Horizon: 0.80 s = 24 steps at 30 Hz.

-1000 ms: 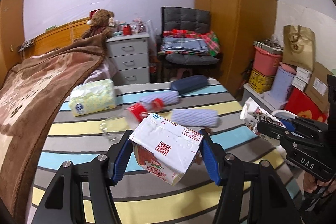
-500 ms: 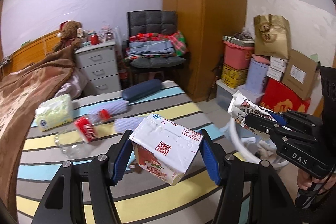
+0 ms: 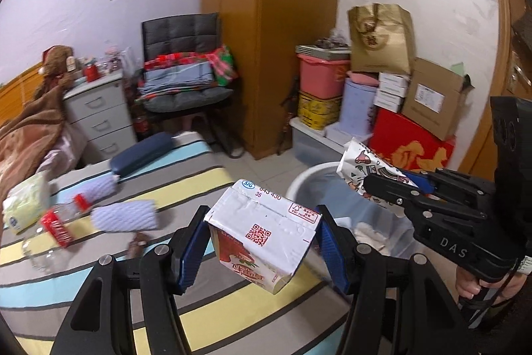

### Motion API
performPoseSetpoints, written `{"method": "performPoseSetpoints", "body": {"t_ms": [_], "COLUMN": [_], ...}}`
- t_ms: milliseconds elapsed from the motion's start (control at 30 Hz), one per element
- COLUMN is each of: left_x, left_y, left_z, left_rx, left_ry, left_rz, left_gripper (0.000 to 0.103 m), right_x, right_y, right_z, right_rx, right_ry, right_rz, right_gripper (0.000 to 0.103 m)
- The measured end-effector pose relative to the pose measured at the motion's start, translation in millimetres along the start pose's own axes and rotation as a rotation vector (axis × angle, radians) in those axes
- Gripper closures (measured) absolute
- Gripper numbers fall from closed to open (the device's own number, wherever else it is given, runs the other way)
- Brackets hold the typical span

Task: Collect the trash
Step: 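Carry the milk carton and patterned wrapper over the trash bin with both tools, then open both tools to drop the carton and wrapper into the bin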

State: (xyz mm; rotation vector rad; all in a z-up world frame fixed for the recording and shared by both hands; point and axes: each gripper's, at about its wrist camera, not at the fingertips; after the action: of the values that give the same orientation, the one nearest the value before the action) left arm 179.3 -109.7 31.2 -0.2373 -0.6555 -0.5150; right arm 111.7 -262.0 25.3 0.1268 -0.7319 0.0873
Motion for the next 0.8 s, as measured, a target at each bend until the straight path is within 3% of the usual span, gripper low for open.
{"method": "performPoseSetpoints", "body": {"t_ms": [467,800], "left_x": [19,22], "left_y": [-71,-92], "left_z": [-56,-99], "left_rx": [-0.124,-0.126], "left_ry": [0.071,0.142], "left_rz": [-0.095,-0.118], "left_gripper": [0.041,0.041], "right_x": [-17,-25], "right_y": [-56,-75], "right_z": [-5,-20], "right_rx": [-0.094,-0.106], "right_ry": [0.081,0.164], "right_rz": [-0.088,-0.116], "right_gripper": [0.082,0.082]}}
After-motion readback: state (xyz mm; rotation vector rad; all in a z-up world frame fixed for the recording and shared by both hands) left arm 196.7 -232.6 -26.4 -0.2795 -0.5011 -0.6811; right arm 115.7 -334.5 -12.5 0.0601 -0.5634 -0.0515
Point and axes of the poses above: each gripper's, at about its wrist camera, not at the fingertips, and z roughly against the way its jaws point, y to its left, x to its top, and after that the axes turned 14 degrees about y, right-handed
